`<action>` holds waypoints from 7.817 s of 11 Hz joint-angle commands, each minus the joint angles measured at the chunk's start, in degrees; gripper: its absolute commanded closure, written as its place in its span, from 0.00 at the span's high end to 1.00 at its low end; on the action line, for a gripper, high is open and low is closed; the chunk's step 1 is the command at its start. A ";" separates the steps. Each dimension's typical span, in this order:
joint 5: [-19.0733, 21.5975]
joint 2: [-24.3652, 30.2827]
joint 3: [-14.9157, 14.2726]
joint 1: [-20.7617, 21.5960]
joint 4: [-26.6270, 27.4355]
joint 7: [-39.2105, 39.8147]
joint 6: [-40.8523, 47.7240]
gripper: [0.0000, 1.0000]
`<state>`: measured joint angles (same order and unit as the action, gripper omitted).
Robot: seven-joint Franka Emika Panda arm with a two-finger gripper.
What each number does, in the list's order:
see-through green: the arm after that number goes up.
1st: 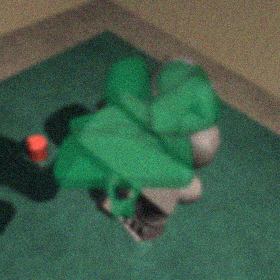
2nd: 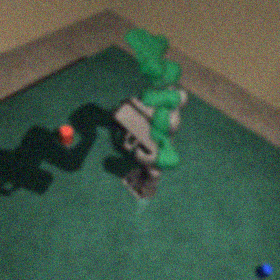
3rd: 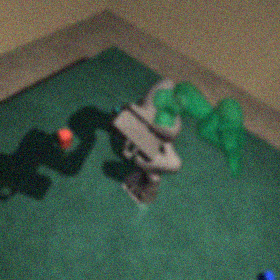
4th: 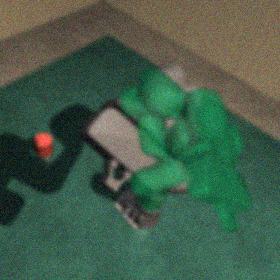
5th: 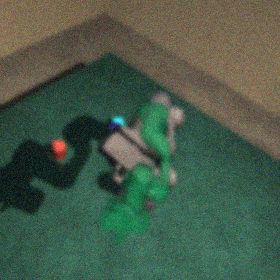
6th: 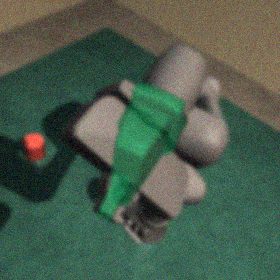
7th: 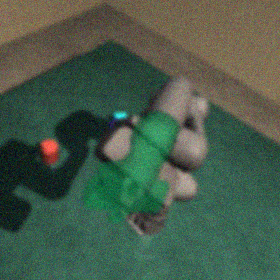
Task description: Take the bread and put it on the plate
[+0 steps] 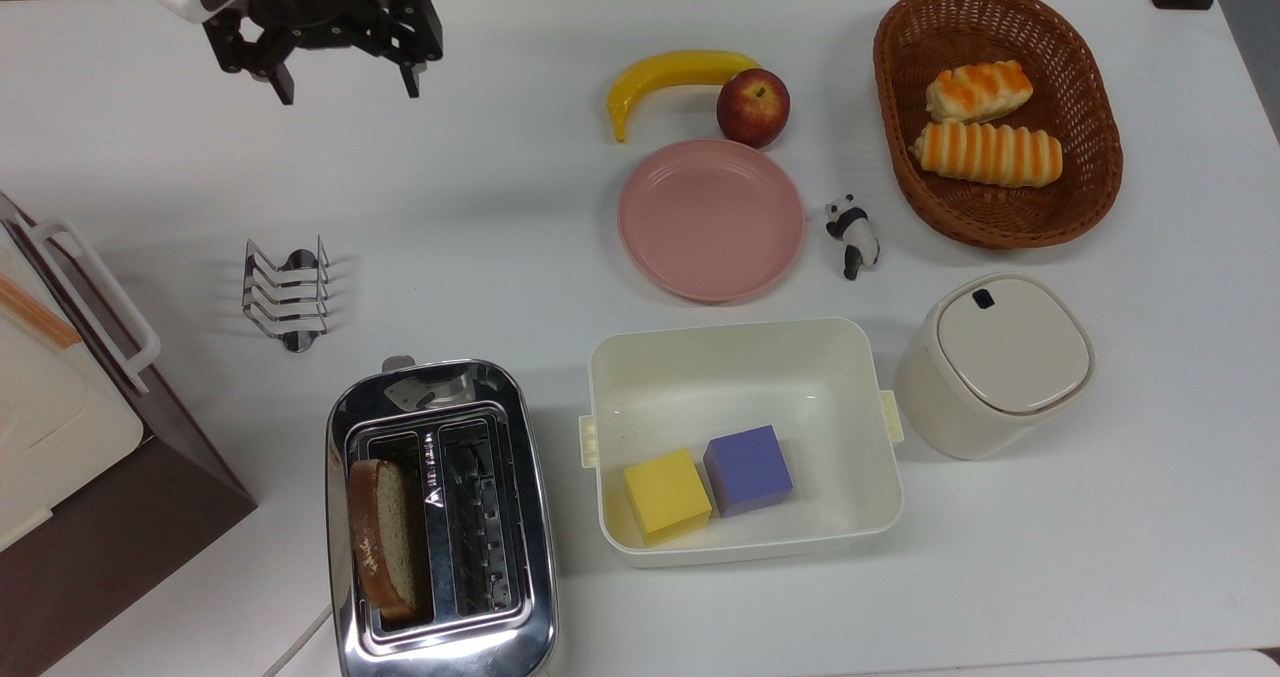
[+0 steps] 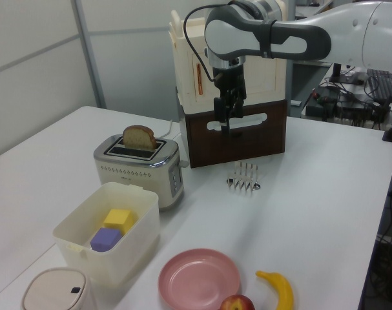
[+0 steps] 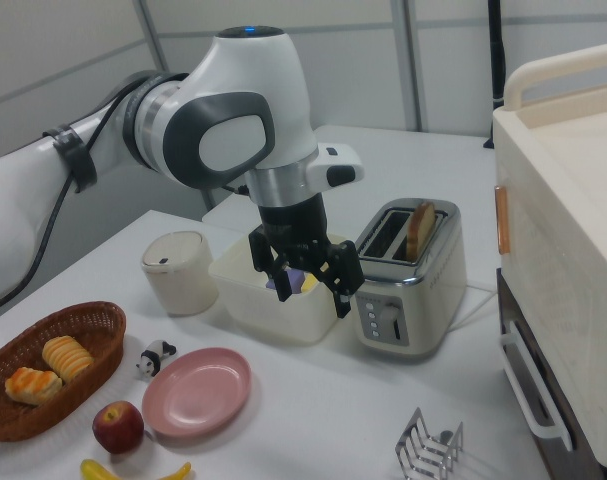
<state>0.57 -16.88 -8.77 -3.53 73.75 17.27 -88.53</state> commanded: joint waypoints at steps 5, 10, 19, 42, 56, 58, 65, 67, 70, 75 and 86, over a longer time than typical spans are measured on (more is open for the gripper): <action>-0.57 1.50 -0.90 0.72 0.95 0.04 1.43 1.00; -0.40 1.50 -0.81 0.72 0.95 -0.14 1.43 1.00; -0.31 1.32 -0.29 0.99 1.13 -0.66 0.99 1.00; 12.00 -11.15 -0.02 1.60 1.66 -6.90 -51.54 1.00; 14.37 -19.33 2.00 3.89 1.13 -12.88 -69.67 0.18; 14.46 -18.98 2.00 3.80 0.95 -12.88 -69.76 0.05; 15.68 -14.86 2.17 3.71 0.87 -13.67 -73.98 0.00; 19.89 -12.05 2.00 3.36 0.95 -14.28 -73.54 0.00; 22.19 -7.40 1.65 3.36 1.48 -14.29 -64.20 0.00; 21.31 -1.23 1.30 3.36 1.13 -13.58 -30.89 0.00; 20.61 -1.48 2.35 11.52 6.30 -1.29 -0.94 0.00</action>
<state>21.59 -18.84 -5.90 5.88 76.76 12.85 -90.44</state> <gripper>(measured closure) 0.903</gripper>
